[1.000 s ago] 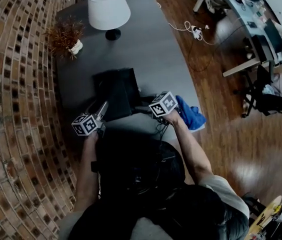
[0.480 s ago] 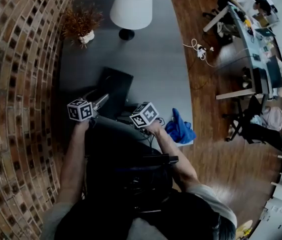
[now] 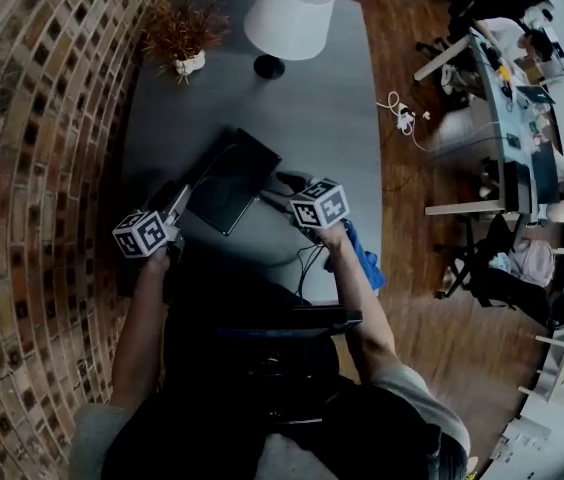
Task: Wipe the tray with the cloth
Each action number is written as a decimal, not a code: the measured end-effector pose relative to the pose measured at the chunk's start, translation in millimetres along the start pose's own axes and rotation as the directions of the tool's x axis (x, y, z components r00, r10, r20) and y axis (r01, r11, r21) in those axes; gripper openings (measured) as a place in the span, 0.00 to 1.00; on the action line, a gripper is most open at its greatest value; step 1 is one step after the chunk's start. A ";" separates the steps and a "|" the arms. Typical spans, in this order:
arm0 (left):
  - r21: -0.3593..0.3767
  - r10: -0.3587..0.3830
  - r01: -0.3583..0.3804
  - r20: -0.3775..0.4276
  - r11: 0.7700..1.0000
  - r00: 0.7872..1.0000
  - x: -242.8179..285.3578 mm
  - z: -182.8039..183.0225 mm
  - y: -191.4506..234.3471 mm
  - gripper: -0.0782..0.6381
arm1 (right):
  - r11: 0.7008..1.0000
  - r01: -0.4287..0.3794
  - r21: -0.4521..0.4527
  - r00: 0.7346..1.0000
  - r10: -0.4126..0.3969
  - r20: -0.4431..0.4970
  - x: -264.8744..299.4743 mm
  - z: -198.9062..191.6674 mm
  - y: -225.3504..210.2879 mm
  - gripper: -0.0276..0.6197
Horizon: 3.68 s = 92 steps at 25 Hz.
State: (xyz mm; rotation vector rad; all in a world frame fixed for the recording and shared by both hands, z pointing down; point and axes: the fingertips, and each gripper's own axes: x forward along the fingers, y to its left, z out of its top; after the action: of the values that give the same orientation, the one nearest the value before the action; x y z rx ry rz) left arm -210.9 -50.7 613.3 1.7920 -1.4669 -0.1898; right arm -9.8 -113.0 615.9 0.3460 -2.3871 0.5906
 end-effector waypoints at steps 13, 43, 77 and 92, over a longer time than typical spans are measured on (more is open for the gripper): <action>-0.240 -0.057 0.054 -0.004 0.969 0.998 6.8 -47.1 -17.8 0.54 | 0.999 -0.032 0.028 0.990 0.036 -0.140 47.9 9.8 -74.3 0.40; -0.067 -0.193 0.186 -0.112 0.980 0.975 103.3 24.2 -19.5 0.53 | 0.944 0.083 0.320 0.995 -0.098 0.030 5.3 -2.4 -90.0 0.43; 0.067 -0.436 0.430 0.144 0.900 0.889 -39.6 49.8 -143.6 0.52 | 0.945 0.159 0.285 0.799 -0.293 0.525 -157.9 24.7 10.3 0.31; 0.101 -0.481 0.471 0.114 0.876 0.869 -41.5 48.1 -164.4 0.52 | 0.967 0.162 0.198 0.845 -0.239 0.477 -134.8 25.9 28.7 0.30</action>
State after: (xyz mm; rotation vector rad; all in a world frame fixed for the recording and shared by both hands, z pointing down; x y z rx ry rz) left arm -126.4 -35.0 459.4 2.2151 -1.1003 -0.5259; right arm 67.4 -88.3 501.4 0.9040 -2.7479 0.6428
